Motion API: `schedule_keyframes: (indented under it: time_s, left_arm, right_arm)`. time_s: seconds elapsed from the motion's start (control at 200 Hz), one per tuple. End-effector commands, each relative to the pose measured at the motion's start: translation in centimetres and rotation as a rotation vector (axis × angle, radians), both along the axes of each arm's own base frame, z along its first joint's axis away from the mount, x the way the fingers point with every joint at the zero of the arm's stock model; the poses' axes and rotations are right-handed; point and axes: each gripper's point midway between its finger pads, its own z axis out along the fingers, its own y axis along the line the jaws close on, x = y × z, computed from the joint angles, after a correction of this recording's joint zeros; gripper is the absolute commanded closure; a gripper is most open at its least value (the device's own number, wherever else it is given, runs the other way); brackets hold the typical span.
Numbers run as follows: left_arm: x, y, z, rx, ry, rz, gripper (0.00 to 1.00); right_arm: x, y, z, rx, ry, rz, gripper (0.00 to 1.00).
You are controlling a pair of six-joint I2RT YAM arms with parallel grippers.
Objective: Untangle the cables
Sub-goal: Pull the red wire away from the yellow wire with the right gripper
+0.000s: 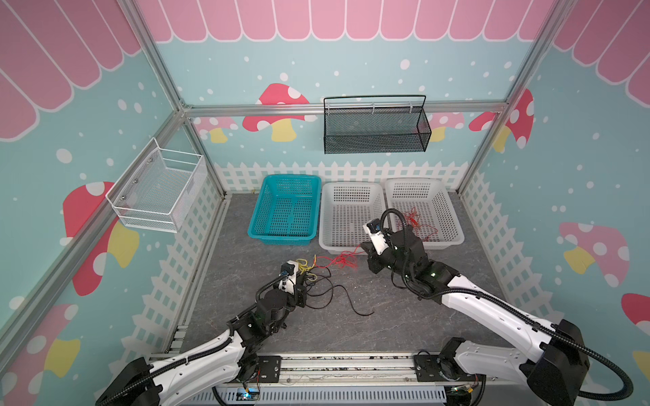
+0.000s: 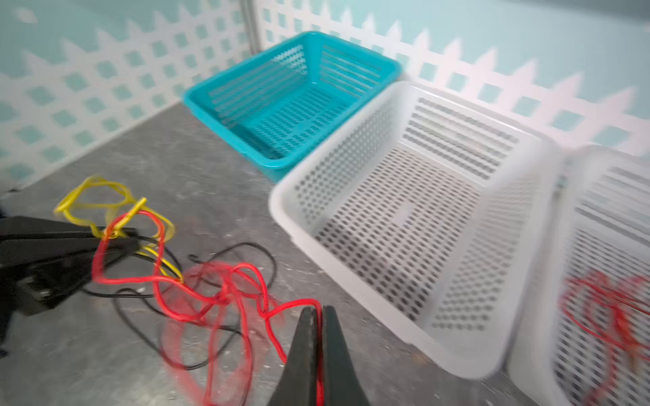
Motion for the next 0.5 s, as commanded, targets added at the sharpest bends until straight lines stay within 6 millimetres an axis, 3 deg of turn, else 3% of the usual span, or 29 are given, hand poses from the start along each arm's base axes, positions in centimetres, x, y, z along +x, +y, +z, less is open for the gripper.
schedule_keyframes:
  time_s: [0.0, 0.295, 0.45, 0.495]
  left_arm:
    - [0.5, 0.7, -0.4, 0.006, 0.029, 0.053, 1.0]
    - [-0.1, -2.3, -1.1, 0.019, 0.08, -0.102, 1.0]
    - [-0.4, -3.5, -1.2, 0.035, 0.101, -0.168, 0.67]
    - [-0.4, -3.7, -1.2, 0.041, 0.105, -0.18, 0.62]
  right_arm:
    - [1.1, -4.8, 0.1, -0.071, -0.03, -0.181, 1.0]
    - [-1.1, -1.8, 1.2, 0.014, -0.053, 0.036, 1.0]
    - [-1.4, -1.3, 1.8, 0.05, -0.076, 0.066, 1.0]
    - [-1.4, -1.2, 2.0, 0.059, -0.084, 0.067, 1.0]
